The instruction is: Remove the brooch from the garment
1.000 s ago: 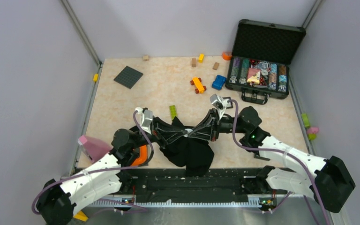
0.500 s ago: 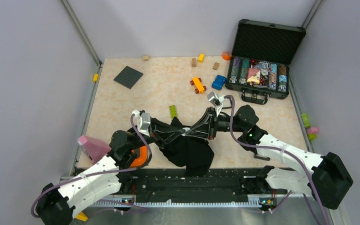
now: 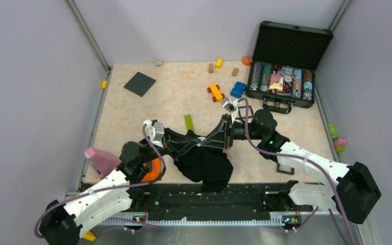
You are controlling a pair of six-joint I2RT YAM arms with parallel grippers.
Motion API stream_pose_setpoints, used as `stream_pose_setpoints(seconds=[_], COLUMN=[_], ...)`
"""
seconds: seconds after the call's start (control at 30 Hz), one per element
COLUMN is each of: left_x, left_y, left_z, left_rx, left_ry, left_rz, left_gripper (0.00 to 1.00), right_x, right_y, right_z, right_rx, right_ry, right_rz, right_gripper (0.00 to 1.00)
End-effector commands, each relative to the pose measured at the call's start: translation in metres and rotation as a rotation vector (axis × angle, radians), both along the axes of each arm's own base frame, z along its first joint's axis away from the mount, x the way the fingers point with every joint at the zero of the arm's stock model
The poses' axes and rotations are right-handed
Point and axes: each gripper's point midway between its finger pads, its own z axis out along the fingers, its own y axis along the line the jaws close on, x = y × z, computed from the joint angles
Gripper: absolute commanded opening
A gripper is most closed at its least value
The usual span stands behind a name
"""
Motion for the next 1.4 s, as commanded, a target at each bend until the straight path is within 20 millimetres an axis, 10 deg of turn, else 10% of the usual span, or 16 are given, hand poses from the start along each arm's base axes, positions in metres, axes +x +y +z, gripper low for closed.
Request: stream_pose_setpoints(seconds=[0.0, 0.47, 0.97, 1.37], left_x=[-0.04, -0.043, -0.029, -0.016], left_y=[-0.012, -0.007, -0.012, -0.009], left_z=[0.012, 0.012, 0.014, 0.014], left_rx=[0.023, -0.002, 0.002, -0.006], left_ry=[-0.093, -0.168, -0.031, -0.011], left_rz=[-0.224, -0.206, -0.173, -0.1], left_gripper=[0.0, 0.0, 0.0, 0.0], right_x=[0.023, 0.037, 0.02, 0.014], right_y=[0.011, 0.012, 0.004, -0.023], right_z=[-0.002, -0.014, -0.01, -0.012], right_rx=[-0.073, -0.066, -0.144, -0.116], right_ry=[0.008, 0.14, -0.122, -0.199], right_rz=[-0.081, -0.162, -0.115, -0.15], right_gripper=[0.0, 0.0, 0.01, 0.42])
